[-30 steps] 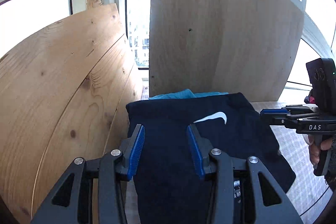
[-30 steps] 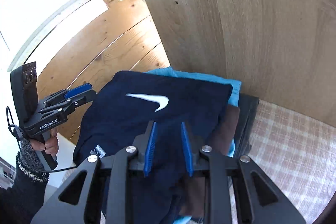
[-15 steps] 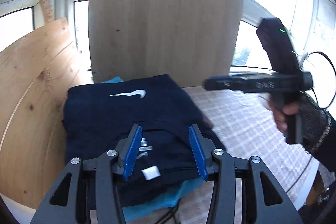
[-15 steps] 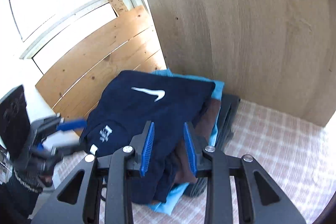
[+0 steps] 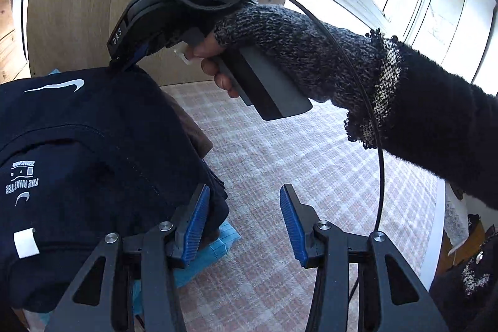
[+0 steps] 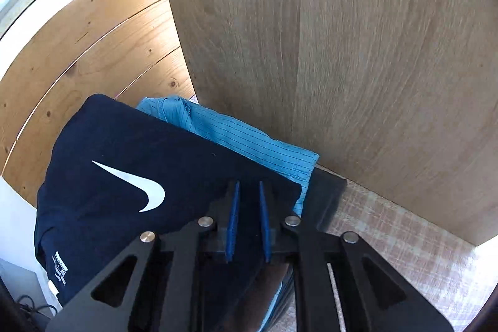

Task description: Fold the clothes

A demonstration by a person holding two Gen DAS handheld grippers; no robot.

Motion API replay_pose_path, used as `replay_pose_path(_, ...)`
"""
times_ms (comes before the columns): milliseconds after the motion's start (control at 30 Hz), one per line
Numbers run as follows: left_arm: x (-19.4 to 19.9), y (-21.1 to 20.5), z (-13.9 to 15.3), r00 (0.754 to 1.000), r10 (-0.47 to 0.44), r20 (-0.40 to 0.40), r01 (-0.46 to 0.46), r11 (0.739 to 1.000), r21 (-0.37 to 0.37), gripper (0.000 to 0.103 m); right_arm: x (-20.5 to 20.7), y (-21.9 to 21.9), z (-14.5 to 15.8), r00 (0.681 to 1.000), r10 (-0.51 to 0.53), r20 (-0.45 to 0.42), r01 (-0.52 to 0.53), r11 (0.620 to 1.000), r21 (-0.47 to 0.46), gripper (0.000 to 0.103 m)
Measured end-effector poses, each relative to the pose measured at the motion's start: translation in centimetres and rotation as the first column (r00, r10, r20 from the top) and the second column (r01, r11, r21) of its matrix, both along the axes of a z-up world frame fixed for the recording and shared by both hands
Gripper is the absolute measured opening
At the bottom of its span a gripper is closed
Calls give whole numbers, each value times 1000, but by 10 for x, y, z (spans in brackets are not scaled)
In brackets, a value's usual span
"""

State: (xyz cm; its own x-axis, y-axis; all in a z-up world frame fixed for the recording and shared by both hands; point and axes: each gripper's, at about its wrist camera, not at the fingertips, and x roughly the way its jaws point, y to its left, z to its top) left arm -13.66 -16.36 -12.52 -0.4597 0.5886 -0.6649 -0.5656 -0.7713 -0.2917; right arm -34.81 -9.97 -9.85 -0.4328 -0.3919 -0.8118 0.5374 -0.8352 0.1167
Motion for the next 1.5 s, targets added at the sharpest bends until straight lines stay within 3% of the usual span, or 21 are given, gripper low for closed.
replay_pose_path(67, 16, -15, 22, 998, 32, -54, -32, 999, 3, 44, 17, 1, 12, 998, 4, -61, -2, 999, 35, 16)
replay_pose_path(133, 31, -43, 43, 979, 135, -150, -141, 990, -30, 44, 35, 6, 24, 997, 24, -78, -24, 1000, -8, 21)
replay_pose_path(200, 44, -75, 61, 933, 255, -254, -279, 958, -65, 47, 55, 8, 31, 996, 44, -80, -48, 998, -47, 35)
replay_pose_path(233, 43, -93, 62, 903, 318, -288, -356, 930, -87, 46, 64, 7, 31, 995, 54, -82, -58, 997, -52, 37)
replay_pose_path(267, 41, -110, 59, 886, 369, -282, -409, 908, -97, 46, 71, 3, 30, 994, 64, -89, -68, 997, -46, 39)
replay_pose_path(333, 28, -140, 35, 885, 431, -175, -452, 886, -100, 46, 81, -3, 20, 993, 82, -86, -82, 997, 2, 40)
replay_pose_path(433, 21, -149, -9, 899, 437, 11, -433, 893, -126, 43, 79, -7, 6, 996, 83, -41, -82, 996, 42, 40)
replay_pose_path(533, 34, -142, 10, 907, 415, -70, -421, 896, -140, 43, 79, 2, 21, 998, 40, -53, -41, 999, -18, 40)
replay_pose_path(633, 20, -149, 56, 885, 432, -173, -446, 893, -56, 46, 80, 5, 37, 995, -3, -98, -4, 997, -72, 40)
replay_pose_path(733, -21, -153, 74, 853, 468, -233, -493, 868, -61, 49, 82, 5, 40, 997, -21, -77, 13, 993, -114, 40)
replay_pose_path(767, -35, -155, 78, 843, 479, -246, -506, 860, -63, 50, 84, 4, 36, 998, -20, -61, 13, 994, -111, 40)
replay_pose_path(833, -68, -161, 65, 854, 492, -167, -508, 858, -73, 50, 87, 1, 28, 999, -18, -29, 15, 994, -106, 40)
replay_pose_path(900, -82, -164, 45, 856, 507, -96, -516, 841, -159, 50, 88, -1, 10, 999, -3, 32, 6, 997, -82, 48)
replay_pose_path(967, -85, -161, 27, 840, 539, -52, -531, 801, -275, 53, 94, 3, 1, 999, 2, 47, 1, 998, -58, 48)
replay_pose_path(1067, -55, -162, 48, 829, 552, -93, -557, 795, -242, 51, 110, 22, 18, 998, -64, 12, 65, 995, -71, 48)
replay_pose_path(1133, -29, -160, 64, 826, 548, -134, -564, 802, -195, 52, 129, 37, 30, 997, -81, 10, 81, 981, -176, 48)
replay_pose_path(1200, -3, -159, 79, 821, 545, -171, -568, 809, -150, 60, 150, 38, 29, 999, -42, 29, 47, 975, -218, 51)
replay_pose_path(1267, 11, -157, 70, 829, 540, -148, -559, 813, -163, 61, 168, 30, 13, 999, -20, 42, 26, 989, -144, 51)
replay_pose_path(1367, 12, -157, 30, 838, 540, -78, -540, 801, -259, 61, 188, 22, -19, 995, -4, 102, 7, 1000, -23, 51)
replay_pose_path(1433, 25, -157, 21, 832, 549, -75, -547, 793, -269, 61, 203, 34, -22, 992, -25, 121, 26, 1000, -11, 51)
replay_pose_path(1500, 43, -160, 17, 822, 564, -76, -562, 785, -261, 61, 224, 53, -11, 994, -78, 83, 78, 997, 3, 51)
